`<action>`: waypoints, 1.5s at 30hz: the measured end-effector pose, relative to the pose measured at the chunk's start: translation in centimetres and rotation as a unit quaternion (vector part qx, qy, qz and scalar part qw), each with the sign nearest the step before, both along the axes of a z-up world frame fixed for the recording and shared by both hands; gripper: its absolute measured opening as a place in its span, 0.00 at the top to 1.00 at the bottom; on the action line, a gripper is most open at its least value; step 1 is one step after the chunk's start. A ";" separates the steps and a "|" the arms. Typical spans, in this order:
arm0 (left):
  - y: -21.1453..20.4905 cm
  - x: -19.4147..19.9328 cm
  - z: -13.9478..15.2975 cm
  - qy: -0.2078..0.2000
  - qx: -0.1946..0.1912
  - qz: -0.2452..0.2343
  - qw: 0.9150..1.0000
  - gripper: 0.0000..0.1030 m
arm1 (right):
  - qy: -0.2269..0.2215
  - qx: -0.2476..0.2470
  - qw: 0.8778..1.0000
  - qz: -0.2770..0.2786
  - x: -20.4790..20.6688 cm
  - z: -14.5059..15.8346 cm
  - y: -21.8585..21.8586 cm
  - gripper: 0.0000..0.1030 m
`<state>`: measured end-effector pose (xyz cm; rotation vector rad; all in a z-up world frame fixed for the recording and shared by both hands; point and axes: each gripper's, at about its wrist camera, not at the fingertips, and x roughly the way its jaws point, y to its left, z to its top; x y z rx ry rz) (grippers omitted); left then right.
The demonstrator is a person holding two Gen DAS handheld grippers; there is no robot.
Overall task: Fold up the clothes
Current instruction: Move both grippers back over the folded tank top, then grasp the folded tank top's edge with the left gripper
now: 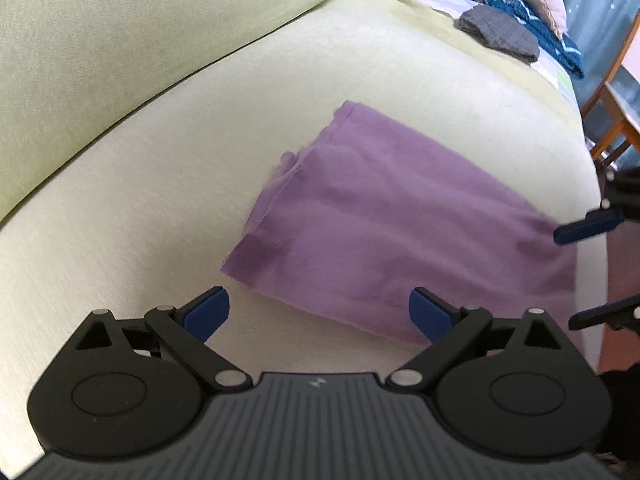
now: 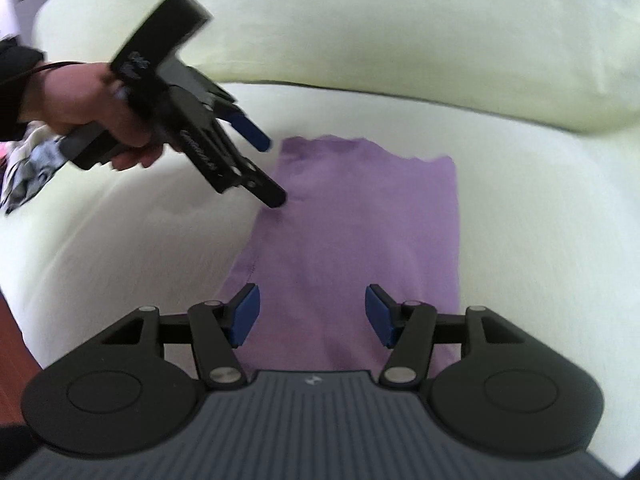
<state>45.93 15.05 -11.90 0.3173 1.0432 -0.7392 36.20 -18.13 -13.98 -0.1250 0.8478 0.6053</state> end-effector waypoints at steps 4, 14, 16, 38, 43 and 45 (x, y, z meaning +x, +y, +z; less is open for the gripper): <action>1.8 0.2 -0.3 0.011 -0.042 0.035 0.998 0.05 | 0.000 0.043 0.999 0.010 0.6 -1.1 -0.7 0.47; 4.2 1.3 -1.3 0.059 -0.094 0.099 0.989 0.36 | -0.042 0.053 0.997 0.037 -1.2 -0.7 -0.7 0.43; 3.6 1.4 -0.8 0.057 -0.087 0.105 0.989 0.48 | -0.077 0.033 0.995 0.052 -3.0 0.2 -0.6 0.43; 4.9 2.1 -2.2 0.121 -0.188 0.165 0.961 0.52 | -0.142 -0.098 0.974 0.147 -7.5 -1.5 5.8 0.43; 4.8 2.9 -2.0 0.113 -0.195 0.173 0.959 0.82 | -0.129 -0.095 0.977 0.141 -8.2 -2.6 5.9 0.43; 4.5 2.9 -1.5 0.099 -0.184 0.176 0.962 0.98 | -0.126 -0.092 0.978 0.137 -8.3 -2.7 6.0 0.43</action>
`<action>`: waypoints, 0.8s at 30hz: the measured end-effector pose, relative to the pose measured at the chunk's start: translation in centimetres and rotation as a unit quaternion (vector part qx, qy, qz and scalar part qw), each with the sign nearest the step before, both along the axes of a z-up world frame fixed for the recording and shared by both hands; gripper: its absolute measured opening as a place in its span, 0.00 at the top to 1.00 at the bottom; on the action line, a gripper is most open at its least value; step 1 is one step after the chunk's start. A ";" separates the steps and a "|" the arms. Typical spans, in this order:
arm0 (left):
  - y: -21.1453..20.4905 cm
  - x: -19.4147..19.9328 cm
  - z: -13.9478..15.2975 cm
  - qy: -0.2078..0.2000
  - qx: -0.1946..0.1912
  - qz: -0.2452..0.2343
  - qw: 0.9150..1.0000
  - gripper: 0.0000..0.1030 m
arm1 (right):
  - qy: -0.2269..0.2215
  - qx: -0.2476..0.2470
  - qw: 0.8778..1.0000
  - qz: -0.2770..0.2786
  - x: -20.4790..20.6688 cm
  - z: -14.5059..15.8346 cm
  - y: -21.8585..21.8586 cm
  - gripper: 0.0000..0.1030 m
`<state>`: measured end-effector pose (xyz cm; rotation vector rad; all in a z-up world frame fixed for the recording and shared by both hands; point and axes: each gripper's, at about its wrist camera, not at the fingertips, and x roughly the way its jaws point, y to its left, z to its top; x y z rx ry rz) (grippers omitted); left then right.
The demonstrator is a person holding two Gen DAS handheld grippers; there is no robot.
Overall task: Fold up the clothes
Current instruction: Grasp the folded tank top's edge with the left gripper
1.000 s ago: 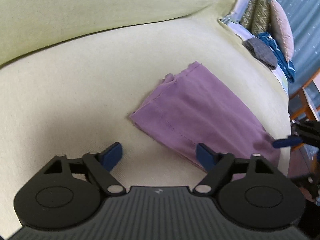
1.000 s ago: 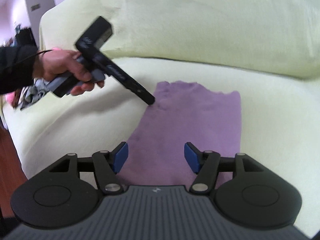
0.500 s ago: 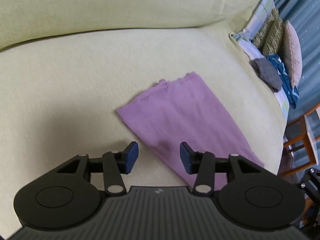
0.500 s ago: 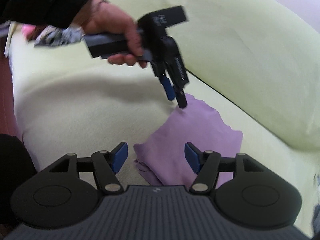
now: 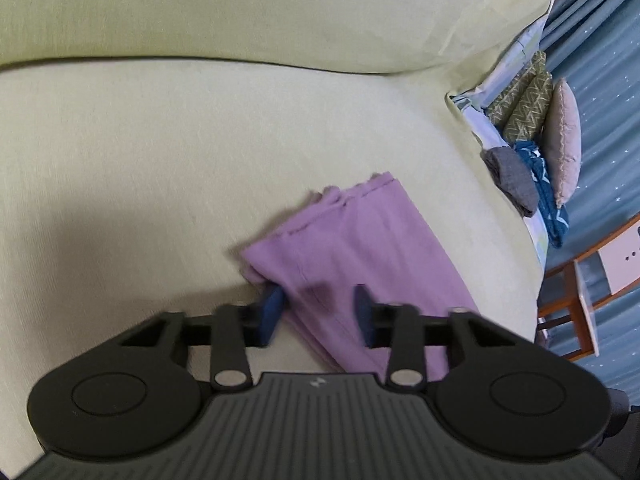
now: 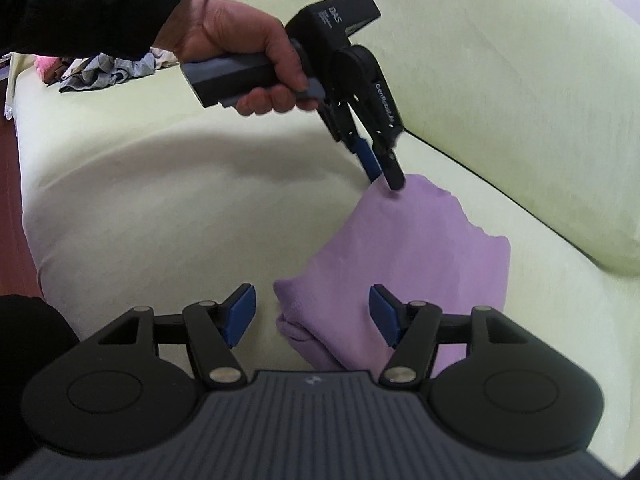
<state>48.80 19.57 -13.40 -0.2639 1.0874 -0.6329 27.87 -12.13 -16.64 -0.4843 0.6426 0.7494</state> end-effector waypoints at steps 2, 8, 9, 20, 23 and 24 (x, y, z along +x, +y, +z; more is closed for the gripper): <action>-0.2 -0.1 0.7 -0.017 -0.007 -0.002 1.000 0.99 | 0.001 0.003 1.000 -0.006 -0.1 0.0 -0.2 0.43; -1.1 -0.4 2.5 -0.048 -0.009 -0.010 0.999 1.00 | 0.001 0.008 1.000 -0.021 -0.3 0.1 -0.9 0.43; -1.3 -0.5 2.8 -0.051 -0.011 -0.014 0.999 1.00 | 0.001 0.008 1.000 -0.023 -0.2 0.1 -1.0 0.43; -5.1 0.1 6.0 -0.079 -0.044 -0.065 0.994 1.00 | 0.006 0.044 0.998 -0.051 0.0 1.2 -1.5 0.43; -4.7 0.3 5.9 -0.072 -0.055 -0.058 0.994 1.00 | 0.015 0.055 0.996 -0.064 0.8 1.2 -1.1 0.43; -4.6 0.3 5.7 -0.070 -0.054 -0.057 0.994 1.00 | 0.019 0.057 0.996 -0.069 1.2 1.1 -0.9 0.43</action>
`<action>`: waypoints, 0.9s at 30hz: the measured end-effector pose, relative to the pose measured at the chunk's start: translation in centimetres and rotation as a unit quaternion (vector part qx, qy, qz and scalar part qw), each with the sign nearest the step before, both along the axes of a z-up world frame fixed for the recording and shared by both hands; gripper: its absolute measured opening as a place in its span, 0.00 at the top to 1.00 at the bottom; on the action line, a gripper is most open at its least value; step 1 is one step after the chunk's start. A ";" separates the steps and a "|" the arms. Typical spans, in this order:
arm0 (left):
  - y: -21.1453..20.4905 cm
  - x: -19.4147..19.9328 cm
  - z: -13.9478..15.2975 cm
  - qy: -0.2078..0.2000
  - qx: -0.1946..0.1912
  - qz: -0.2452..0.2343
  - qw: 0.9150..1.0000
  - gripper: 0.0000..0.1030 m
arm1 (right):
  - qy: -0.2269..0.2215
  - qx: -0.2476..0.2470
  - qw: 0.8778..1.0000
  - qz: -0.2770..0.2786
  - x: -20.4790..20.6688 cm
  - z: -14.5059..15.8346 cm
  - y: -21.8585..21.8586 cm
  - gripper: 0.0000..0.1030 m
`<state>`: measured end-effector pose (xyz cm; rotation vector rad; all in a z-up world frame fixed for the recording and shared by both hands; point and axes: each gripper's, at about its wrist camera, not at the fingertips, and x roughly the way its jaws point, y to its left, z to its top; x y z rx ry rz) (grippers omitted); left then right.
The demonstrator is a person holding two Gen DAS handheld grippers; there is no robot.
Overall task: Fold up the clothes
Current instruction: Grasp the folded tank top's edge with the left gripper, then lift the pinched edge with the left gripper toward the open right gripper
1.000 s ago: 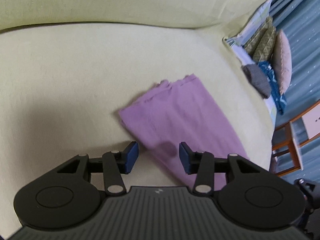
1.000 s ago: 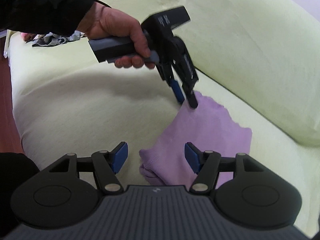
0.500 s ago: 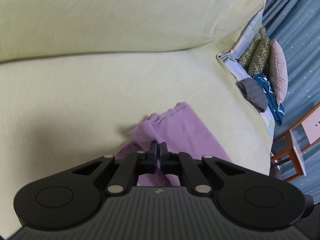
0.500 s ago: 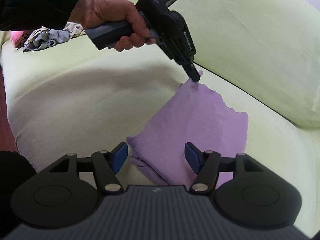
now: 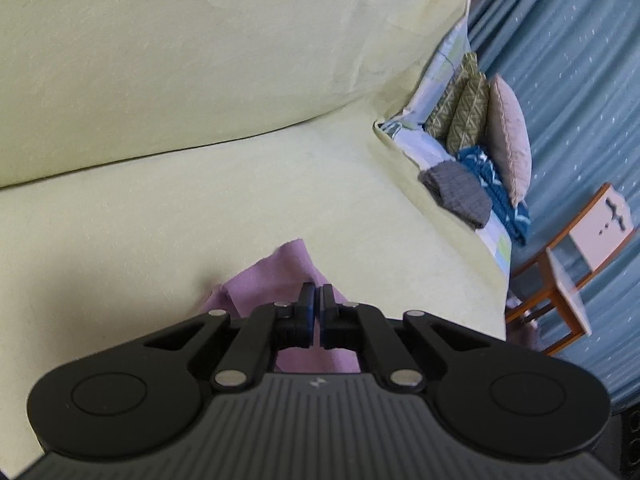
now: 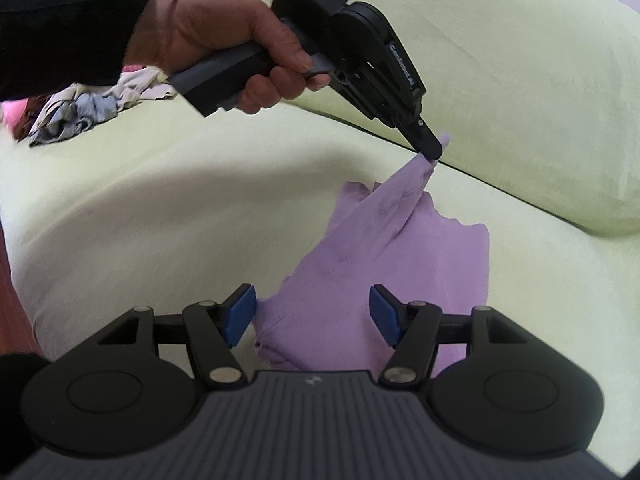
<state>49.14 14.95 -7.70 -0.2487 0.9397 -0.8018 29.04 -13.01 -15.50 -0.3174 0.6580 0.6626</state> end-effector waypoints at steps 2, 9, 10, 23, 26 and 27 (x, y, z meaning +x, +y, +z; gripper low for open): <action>0.4 0.0 -0.7 0.004 0.019 0.004 1.000 1.00 | 0.008 0.002 1.000 -0.003 0.4 -0.2 0.2 0.43; 4.0 -0.3 -4.1 0.044 0.045 0.033 0.998 1.00 | 0.008 -0.009 1.000 0.017 -1.1 -0.4 0.8 0.43; 4.5 -0.2 -4.6 0.052 0.043 0.035 0.997 1.00 | 0.002 -0.023 0.999 0.025 -1.7 -0.7 1.0 0.43; 4.9 -0.1 -6.5 0.076 0.038 0.046 0.995 1.00 | -0.038 -0.072 0.995 0.054 -2.5 -1.0 1.8 0.84; 3.9 0.1 -5.5 0.069 0.028 0.039 0.996 1.00 | -0.048 -0.077 0.995 0.044 -3.0 -0.6 1.6 0.91; 3.7 0.1 -5.0 0.066 0.021 0.037 0.997 1.00 | -0.049 -0.079 0.995 0.041 -3.1 -0.5 1.6 0.91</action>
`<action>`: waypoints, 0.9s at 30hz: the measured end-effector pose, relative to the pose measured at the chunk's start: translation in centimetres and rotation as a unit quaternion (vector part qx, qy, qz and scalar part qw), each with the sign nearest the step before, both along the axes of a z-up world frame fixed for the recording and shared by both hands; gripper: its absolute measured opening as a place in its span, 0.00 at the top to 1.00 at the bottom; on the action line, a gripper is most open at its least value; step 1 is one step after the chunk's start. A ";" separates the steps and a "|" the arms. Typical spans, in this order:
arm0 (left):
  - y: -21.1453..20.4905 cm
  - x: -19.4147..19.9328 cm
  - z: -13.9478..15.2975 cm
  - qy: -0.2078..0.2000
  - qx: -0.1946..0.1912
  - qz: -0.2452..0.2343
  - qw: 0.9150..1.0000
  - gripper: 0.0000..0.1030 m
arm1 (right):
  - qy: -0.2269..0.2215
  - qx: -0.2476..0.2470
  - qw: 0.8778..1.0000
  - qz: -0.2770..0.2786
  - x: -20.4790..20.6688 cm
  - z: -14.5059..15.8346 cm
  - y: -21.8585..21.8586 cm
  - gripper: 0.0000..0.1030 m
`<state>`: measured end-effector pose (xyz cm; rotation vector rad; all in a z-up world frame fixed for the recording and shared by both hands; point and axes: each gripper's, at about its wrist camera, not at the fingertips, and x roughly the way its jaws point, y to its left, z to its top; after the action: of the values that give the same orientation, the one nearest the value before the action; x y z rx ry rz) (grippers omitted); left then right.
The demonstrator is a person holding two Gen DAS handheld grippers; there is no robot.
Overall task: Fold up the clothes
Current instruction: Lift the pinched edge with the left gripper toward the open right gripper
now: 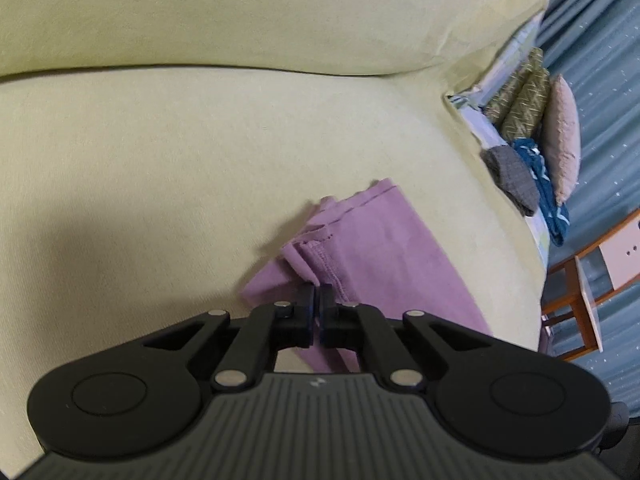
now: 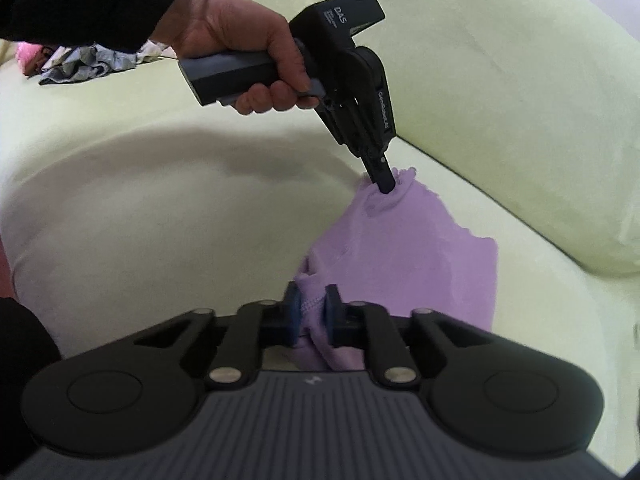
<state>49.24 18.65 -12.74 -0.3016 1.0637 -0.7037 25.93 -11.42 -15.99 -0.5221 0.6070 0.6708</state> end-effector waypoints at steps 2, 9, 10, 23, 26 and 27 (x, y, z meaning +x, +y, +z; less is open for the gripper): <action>-1.2 0.1 1.4 -0.014 -0.020 -0.011 1.000 1.00 | -0.002 0.001 1.000 -0.008 -0.2 0.1 -0.2 0.91; -4.3 0.6 4.8 -0.052 -0.067 -0.047 0.995 1.00 | -0.001 0.009 1.000 -0.030 -0.5 0.7 -0.3 0.91; -4.3 0.6 4.7 -0.051 -0.065 -0.046 0.996 1.00 | 0.001 0.011 0.999 -0.031 -0.5 0.7 -0.3 0.90; 3.2 -0.5 -3.4 0.010 -0.006 0.031 0.999 1.00 | 0.012 0.024 0.999 -0.025 -0.2 0.7 0.1 0.76; 2.7 -0.7 -3.1 -0.001 0.009 0.021 1.000 1.00 | 0.008 0.025 0.999 -0.024 -0.4 1.1 -0.3 0.74; 2.5 -0.7 -2.9 -0.007 0.016 0.018 1.000 1.00 | 0.005 0.024 0.999 -0.024 -0.5 1.3 -0.4 0.74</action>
<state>48.51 21.12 -15.68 -0.2880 1.0531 -0.6549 25.46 -11.83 -14.73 -0.4575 0.6095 0.6407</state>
